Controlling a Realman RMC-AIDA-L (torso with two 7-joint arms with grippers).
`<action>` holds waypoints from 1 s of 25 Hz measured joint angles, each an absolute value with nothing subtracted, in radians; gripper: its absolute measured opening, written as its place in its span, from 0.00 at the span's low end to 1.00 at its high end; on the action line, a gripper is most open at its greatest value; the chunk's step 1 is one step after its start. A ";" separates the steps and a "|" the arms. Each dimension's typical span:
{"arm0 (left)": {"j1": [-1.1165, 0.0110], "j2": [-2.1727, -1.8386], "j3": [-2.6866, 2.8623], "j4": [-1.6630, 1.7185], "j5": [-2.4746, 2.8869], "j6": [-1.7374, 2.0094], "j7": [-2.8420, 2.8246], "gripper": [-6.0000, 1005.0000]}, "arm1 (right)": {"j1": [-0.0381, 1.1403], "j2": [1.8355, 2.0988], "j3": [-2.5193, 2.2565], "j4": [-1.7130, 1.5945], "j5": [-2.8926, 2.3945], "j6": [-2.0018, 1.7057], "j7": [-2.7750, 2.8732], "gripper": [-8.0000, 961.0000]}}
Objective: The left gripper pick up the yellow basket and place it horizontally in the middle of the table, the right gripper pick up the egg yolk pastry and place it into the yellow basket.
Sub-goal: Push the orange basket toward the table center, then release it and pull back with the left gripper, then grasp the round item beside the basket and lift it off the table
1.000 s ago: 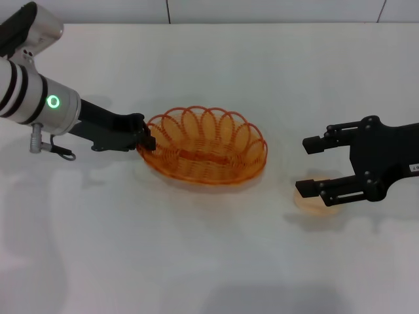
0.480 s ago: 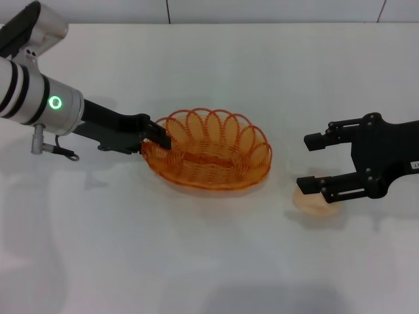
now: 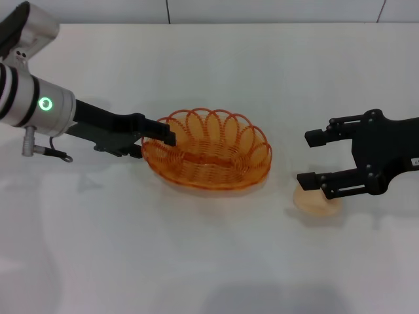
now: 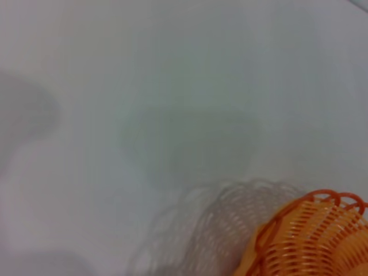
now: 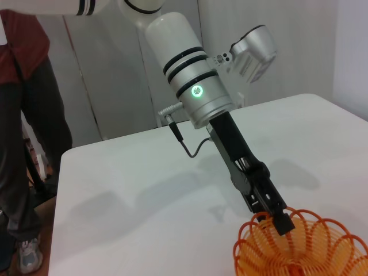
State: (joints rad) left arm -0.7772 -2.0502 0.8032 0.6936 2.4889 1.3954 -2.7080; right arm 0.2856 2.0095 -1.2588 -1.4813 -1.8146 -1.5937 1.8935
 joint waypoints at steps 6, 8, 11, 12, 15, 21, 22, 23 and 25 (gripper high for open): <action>-0.765 -2.030 0.803 0.715 2.460 1.435 -2.692 0.89 | 0.286 2.009 -1.255 -1.482 -1.814 -1.594 1.894 0.75; -0.758 -2.029 0.804 0.734 2.459 1.445 -2.691 0.89 | 0.286 2.010 -1.253 -1.482 -1.810 -1.594 1.894 0.75; -0.744 -2.026 0.804 0.772 2.452 1.454 -2.684 0.89 | 0.287 2.010 -1.249 -1.480 -1.804 -1.593 1.894 0.75; -0.737 -2.022 0.804 0.789 2.437 1.455 -2.674 0.89 | 0.287 2.010 -1.248 -1.478 -1.803 -1.592 1.893 0.75; -0.700 -2.010 0.801 0.849 2.358 1.453 -2.633 0.89 | 0.287 2.009 -1.246 -1.473 -1.801 -1.585 1.893 0.75; -0.612 -2.000 0.718 0.943 2.140 1.424 -2.438 0.89 | 0.280 2.010 -1.254 -1.469 -1.785 -1.559 1.887 0.75; -0.604 -2.000 0.701 0.942 2.111 1.423 -2.394 0.89 | 0.280 2.010 -1.257 -1.468 -1.784 -1.551 1.886 0.75; -0.596 -2.001 0.682 0.940 2.080 1.423 -2.344 0.89 | 0.280 2.010 -1.261 -1.466 -1.783 -1.543 1.886 0.75; -0.584 -2.004 0.657 0.937 2.046 1.421 -2.265 0.89 | 0.282 2.011 -1.273 -1.461 -1.780 -1.529 1.885 0.75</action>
State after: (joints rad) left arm -0.5839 -2.0045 0.6568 0.9375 2.0459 1.4215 -2.2654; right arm 0.2817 2.0106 -1.2728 -1.4608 -1.7804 -1.5291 1.8846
